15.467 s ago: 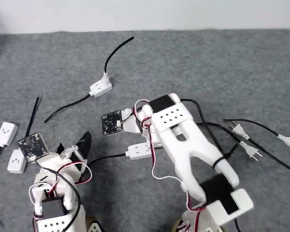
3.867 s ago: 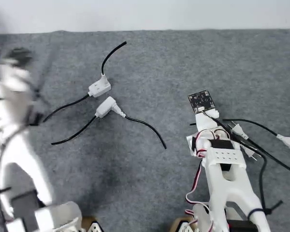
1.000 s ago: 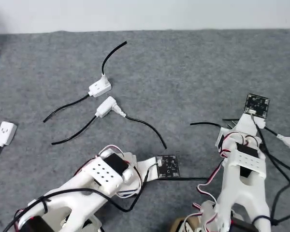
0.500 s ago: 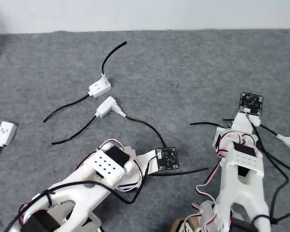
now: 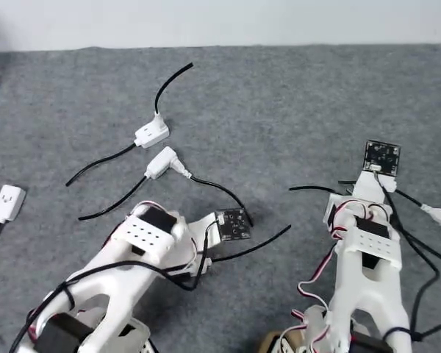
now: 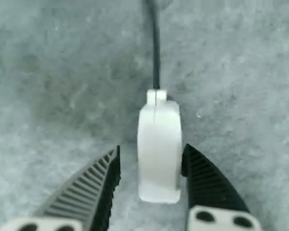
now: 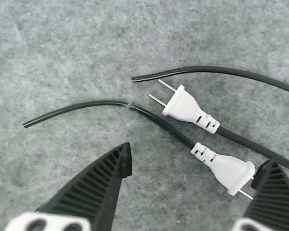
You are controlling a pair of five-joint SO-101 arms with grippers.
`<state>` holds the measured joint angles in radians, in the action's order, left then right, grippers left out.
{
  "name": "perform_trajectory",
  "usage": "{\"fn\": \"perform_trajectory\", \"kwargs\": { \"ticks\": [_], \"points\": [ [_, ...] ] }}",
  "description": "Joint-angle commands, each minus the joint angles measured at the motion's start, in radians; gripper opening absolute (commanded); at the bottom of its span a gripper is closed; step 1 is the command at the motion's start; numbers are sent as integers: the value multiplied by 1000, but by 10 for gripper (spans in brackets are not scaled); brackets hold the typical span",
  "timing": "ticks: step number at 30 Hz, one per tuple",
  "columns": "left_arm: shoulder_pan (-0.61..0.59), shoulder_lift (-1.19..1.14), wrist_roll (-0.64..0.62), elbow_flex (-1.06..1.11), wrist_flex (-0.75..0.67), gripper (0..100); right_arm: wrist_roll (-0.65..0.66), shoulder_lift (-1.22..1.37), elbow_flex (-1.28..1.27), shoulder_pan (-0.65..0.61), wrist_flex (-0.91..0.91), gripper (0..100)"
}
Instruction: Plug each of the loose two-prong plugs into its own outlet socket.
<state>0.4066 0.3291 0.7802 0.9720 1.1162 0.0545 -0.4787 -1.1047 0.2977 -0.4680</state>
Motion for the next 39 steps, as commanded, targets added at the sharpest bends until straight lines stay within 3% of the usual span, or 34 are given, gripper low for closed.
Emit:
{"fn": "perform_trajectory", "kwargs": {
  "ticks": [1,8,14,24,27,30,35,39],
  "points": [
    [-34,11,37,-62,37,198,11,-15,44,-16,12,387],
    [-40,11,37,-173,91,198,11,-15,37,-16,15,387],
    [-41,3,38,-186,40,199,11,-16,37,-16,15,387],
    [-158,11,66,-193,12,199,11,-16,37,-16,15,387],
    [-167,26,66,-232,80,198,11,-16,37,-16,15,387],
    [-161,100,61,-325,242,196,11,-16,37,-16,16,387],
    [-169,358,-55,-423,460,196,9,-16,35,-35,21,387],
    [-256,577,-296,-325,471,196,9,-25,38,-39,21,387]
  ]
}}
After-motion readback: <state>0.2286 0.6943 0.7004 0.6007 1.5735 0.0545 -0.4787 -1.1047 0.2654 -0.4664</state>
